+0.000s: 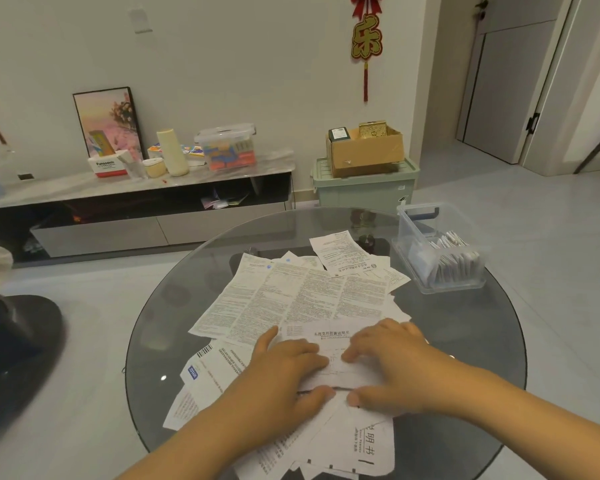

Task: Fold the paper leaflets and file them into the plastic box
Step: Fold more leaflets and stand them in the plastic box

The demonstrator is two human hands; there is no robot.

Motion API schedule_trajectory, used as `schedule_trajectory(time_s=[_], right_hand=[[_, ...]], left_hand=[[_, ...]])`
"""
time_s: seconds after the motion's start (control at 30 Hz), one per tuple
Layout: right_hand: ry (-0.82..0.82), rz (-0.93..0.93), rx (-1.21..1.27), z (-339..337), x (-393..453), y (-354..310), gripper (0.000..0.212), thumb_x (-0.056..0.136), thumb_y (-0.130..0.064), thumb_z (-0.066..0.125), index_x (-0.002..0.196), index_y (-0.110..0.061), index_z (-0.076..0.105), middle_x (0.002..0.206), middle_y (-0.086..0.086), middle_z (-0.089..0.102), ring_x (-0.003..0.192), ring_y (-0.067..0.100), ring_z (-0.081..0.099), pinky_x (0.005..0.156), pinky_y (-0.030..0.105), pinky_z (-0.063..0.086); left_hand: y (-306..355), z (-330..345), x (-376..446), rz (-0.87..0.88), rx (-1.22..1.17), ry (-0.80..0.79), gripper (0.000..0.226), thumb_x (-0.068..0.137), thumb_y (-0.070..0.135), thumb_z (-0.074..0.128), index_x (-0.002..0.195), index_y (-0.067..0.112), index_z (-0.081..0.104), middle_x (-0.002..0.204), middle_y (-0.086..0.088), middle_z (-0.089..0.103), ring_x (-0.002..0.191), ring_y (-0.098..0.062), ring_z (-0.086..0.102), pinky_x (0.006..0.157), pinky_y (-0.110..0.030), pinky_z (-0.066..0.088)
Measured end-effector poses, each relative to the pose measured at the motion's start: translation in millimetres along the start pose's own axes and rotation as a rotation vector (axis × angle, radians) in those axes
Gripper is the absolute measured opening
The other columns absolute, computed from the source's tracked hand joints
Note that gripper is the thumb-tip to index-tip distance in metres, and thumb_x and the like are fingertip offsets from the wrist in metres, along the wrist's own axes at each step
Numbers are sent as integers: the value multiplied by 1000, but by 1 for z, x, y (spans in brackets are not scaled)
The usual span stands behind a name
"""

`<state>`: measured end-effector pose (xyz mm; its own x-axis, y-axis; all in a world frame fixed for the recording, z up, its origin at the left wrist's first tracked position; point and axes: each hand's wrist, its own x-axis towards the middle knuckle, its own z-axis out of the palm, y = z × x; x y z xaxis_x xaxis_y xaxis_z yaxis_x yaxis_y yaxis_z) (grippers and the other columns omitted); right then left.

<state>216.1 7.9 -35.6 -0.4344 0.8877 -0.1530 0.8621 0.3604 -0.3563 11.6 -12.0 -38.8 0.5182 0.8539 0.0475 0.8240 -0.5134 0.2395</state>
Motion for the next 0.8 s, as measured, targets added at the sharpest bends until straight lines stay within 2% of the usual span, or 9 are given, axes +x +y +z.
schedule_trajectory(time_s=[0.1, 0.2, 0.3, 0.37, 0.43, 0.53, 0.6, 0.67, 0.8], right_hand=[[-3, 32, 41, 1, 1, 6, 72, 55, -75, 50, 120, -45, 50, 125, -15, 46, 125, 14, 32, 106, 32, 26], [35, 33, 55, -9, 2, 8, 37, 76, -52, 58, 112, -42, 59, 115, -14, 55, 112, 13, 42, 96, 24, 33], [101, 56, 181, -20, 4, 8, 12, 87, -33, 59, 90, -26, 68, 85, -9, 64, 81, 9, 56, 65, 15, 38], [136, 105, 257, -24, 8, 8, 18, 86, -32, 62, 73, -19, 62, 69, -6, 57, 62, 8, 50, 51, 16, 34], [169, 145, 319, -21, 12, 10, 26, 83, -33, 67, 65, -19, 55, 62, -8, 52, 55, 6, 46, 48, 15, 30], [224, 190, 377, -17, 18, 10, 18, 79, -35, 72, 75, -26, 56, 72, -13, 56, 63, 1, 52, 52, 12, 36], [227, 237, 311, -13, 20, 5, 29, 75, -43, 73, 91, -29, 54, 84, -16, 56, 81, 5, 55, 69, 19, 45], [217, 278, 159, -11, 21, 0, 45, 73, -53, 71, 105, -31, 48, 89, -15, 49, 91, 9, 45, 84, 26, 40], [156, 293, 55, -20, 22, 5, 60, 71, -58, 70, 117, -31, 45, 99, -11, 47, 102, 13, 40, 90, 29, 34]], left_hand=[[-1, -6, 1, -9, -162, 57, 40, 93, 53, 39, 113, 29, 65, 119, 15, 60, 115, 4, 47, 113, -22, 14], [-8, -6, 4, -74, -274, 130, 19, 93, 38, 53, 99, 30, 69, 101, 16, 66, 95, 2, 57, 86, -18, 43], [-12, -4, 8, -201, -346, 193, 8, 89, 35, 60, 93, 41, 63, 90, 22, 63, 85, 5, 56, 70, -8, 41], [-13, -2, 12, -245, -343, 229, 10, 86, 34, 64, 92, 42, 60, 90, 23, 59, 84, 3, 54, 67, -6, 36], [-12, -1, 19, -277, -318, 255, 17, 82, 39, 69, 93, 41, 57, 95, 22, 54, 86, 4, 50, 68, -6, 34], [-11, 3, 29, -341, -302, 278, 35, 75, 45, 74, 103, 38, 54, 105, 20, 48, 91, 5, 45, 73, -10, 32], [-11, 4, 34, -382, -306, 270, 49, 73, 45, 76, 114, 34, 52, 111, 17, 45, 95, 2, 44, 78, -14, 32], [-11, 5, 36, -404, -325, 238, 59, 73, 44, 76, 123, 31, 48, 115, 15, 40, 98, 1, 41, 81, -14, 31], [-17, 4, 37, -427, -373, 109, 59, 78, 40, 73, 129, 29, 46, 120, 11, 31, 105, -3, 40, 88, -15, 32]])
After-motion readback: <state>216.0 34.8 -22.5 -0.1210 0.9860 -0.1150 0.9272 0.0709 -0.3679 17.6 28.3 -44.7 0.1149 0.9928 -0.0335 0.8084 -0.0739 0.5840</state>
